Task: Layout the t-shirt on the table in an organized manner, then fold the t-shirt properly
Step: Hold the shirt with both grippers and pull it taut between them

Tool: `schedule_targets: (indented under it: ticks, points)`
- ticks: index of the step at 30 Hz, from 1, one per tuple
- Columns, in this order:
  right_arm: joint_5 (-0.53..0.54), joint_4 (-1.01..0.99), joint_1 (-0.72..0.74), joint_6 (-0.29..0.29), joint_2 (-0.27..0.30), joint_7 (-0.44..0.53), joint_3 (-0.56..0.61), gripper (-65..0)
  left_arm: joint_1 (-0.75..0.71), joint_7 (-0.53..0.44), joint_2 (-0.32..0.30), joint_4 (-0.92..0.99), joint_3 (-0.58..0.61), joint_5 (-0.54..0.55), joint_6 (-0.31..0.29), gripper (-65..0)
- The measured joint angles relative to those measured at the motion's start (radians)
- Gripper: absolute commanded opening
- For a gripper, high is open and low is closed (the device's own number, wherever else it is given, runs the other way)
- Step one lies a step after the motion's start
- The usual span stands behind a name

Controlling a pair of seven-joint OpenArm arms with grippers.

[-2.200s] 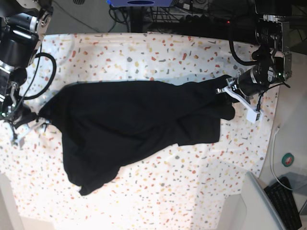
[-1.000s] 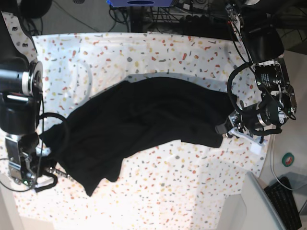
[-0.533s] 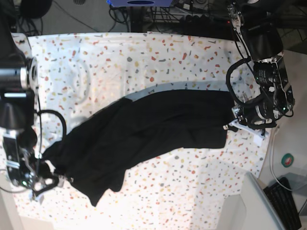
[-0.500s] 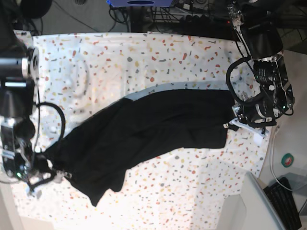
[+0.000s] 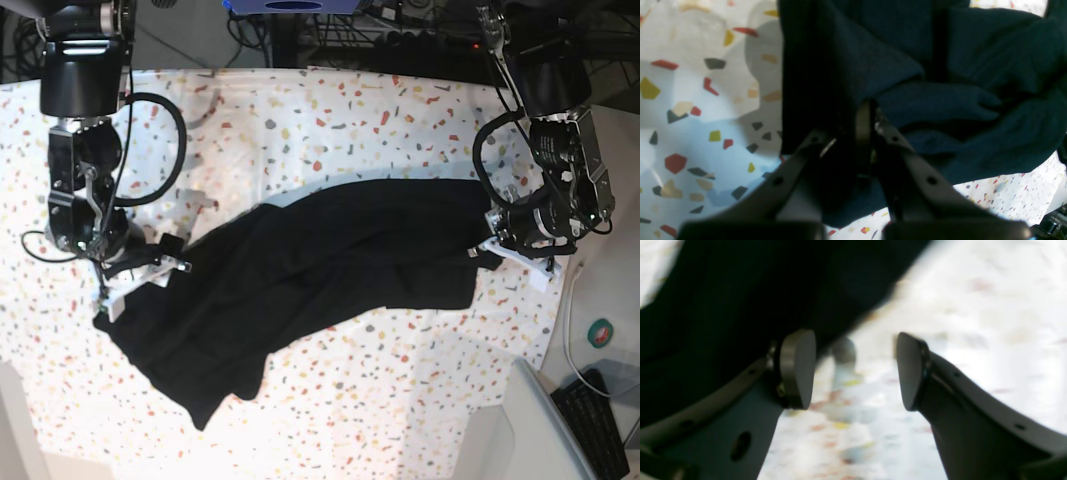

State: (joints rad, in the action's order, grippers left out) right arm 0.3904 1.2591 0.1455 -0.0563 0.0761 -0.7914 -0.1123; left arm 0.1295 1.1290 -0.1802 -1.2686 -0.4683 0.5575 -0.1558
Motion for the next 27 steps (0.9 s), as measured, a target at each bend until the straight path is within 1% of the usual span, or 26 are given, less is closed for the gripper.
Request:
schedule_targets:
  ticks: [2, 4, 6, 11, 14, 15, 16, 17, 19, 20, 21, 22, 25, 26, 27]
  points:
    - [-0.031, -0.049, 0.021, -0.003, 0.002, 0.023, -0.001, -30.3, -0.008, 0.000, -0.006, 0.000, 0.000, 0.000, -0.001, -65.0]
    - [-0.036, -0.091, 0.049, -0.002, -0.006, 0.032, -0.001, -30.3, -0.019, 0.000, -0.009, 0.000, -0.001, -0.004, 0.001, -65.0]
    - [-0.031, -0.105, 0.065, 0.002, -0.014, 0.032, -0.001, -30.3, -0.023, 0.001, -0.008, 0.000, -0.002, -0.004, 0.002, -65.0]
    - [-0.036, -0.119, 0.081, 0.005, -0.010, 0.040, 0.003, -30.2, -0.019, 0.000, -0.008, 0.000, -0.002, -0.003, 0.001, -65.0]
    - [-0.034, -0.209, 0.127, 0.005, -0.012, 0.042, 0.003, -30.5, -0.019, 0.000, -0.005, 0.000, -0.002, -0.004, 0.002, -65.0]
    - [-0.030, -0.248, 0.144, 0.009, -0.013, 0.065, 0.003, -32.0, -0.019, 0.000, -0.005, 0.000, -0.001, -0.003, 0.002, -65.0]
    - [-0.031, -0.278, 0.154, 0.013, -0.013, 0.099, 0.003, -36.0, -0.018, 0.000, -0.005, 0.000, -0.002, -0.003, 0.002, -65.0]
    - [-0.032, -0.298, 0.156, 0.013, -0.012, 0.117, 0.003, -41.4, -0.019, 0.000, -0.005, 0.000, -0.002, -0.004, 0.002, -65.0]
    - [-0.033, -0.311, 0.151, 0.013, -0.009, 0.121, 0.003, -58.4, -0.019, 0.001, -0.005, 0.000, -0.002, -0.004, 0.002, -65.0]
    - [-0.031, -0.305, 0.143, 0.013, -0.008, 0.111, 0.002, -65.0, -0.019, 0.000, -0.005, 0.000, -0.002, -0.003, 0.002, -65.0]
    - [-0.031, -0.288, 0.135, 0.013, -0.009, 0.103, -0.002, -65.0, -0.019, 0.000, -0.005, 0.000, -0.002, -0.003, 0.002, -65.0]
    - [-0.035, -0.262, 0.125, 0.013, -0.009, 0.073, -0.002, -65.0, -0.019, 0.000, -0.005, 0.000, -0.002, -0.003, 0.001, -65.0]
    - [-0.028, -0.111, 0.066, 0.009, -0.008, 0.017, -0.003, -65.0, -0.019, 0.001, -0.005, 0.000, -0.001, -0.003, 0.003, -65.0]
    - [-0.033, -0.050, 0.041, 0.010, -0.008, -0.016, -0.003, -65.0, -0.020, 0.001, -0.005, 0.000, -0.001, -0.002, 0.001, -65.0]
    - [-0.033, 0.013, 0.016, 0.010, -0.008, -0.068, -0.003, -65.0, -0.024, 0.000, -0.005, -0.003, 0.000, -0.004, 0.002, -65.0]
